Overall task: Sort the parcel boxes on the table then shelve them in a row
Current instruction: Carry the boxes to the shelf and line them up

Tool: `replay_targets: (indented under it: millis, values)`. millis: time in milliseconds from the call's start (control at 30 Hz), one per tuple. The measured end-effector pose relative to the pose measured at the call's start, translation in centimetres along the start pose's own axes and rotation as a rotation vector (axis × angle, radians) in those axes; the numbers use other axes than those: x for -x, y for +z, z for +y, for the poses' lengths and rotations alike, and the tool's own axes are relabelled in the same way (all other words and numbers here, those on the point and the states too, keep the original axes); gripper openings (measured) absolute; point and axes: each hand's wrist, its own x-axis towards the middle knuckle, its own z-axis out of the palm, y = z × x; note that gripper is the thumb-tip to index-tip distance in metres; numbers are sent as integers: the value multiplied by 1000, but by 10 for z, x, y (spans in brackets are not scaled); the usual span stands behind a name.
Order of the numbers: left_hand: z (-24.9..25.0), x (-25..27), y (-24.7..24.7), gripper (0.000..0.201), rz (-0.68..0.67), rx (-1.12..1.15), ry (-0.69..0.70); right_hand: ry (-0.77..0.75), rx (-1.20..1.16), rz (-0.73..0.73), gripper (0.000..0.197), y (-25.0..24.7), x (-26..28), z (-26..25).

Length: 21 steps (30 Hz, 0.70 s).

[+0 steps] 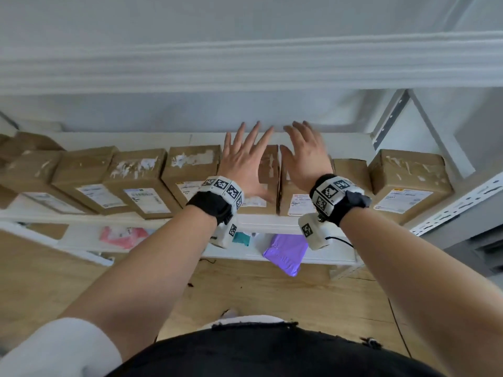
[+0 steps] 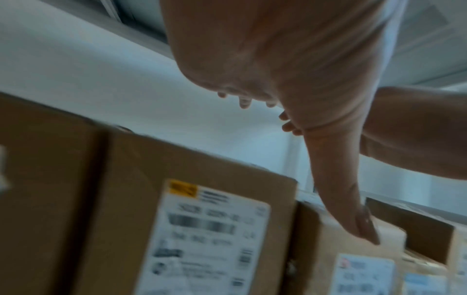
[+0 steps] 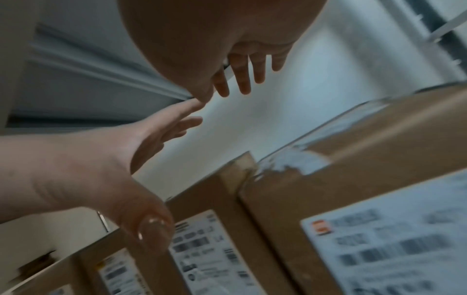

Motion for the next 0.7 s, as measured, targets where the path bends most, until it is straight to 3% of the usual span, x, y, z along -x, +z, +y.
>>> replay_targets:
  millis: [300,433,533,700]
  values:
    - [-117,22,-6,147,-153,-115,-158,-34,93,-139,48,63,-27,-78]
    - [-147,14,6,142,-234,-114,-105,44,204,-204,48,87,-30,-92]
    - [-156,3,14,135,-195,-50,-19,29,266,-163,56,94,-29,-91]
    - [-161,-6,26,121,-110,-8,55,60,327,-84,48,99,-28,-95]
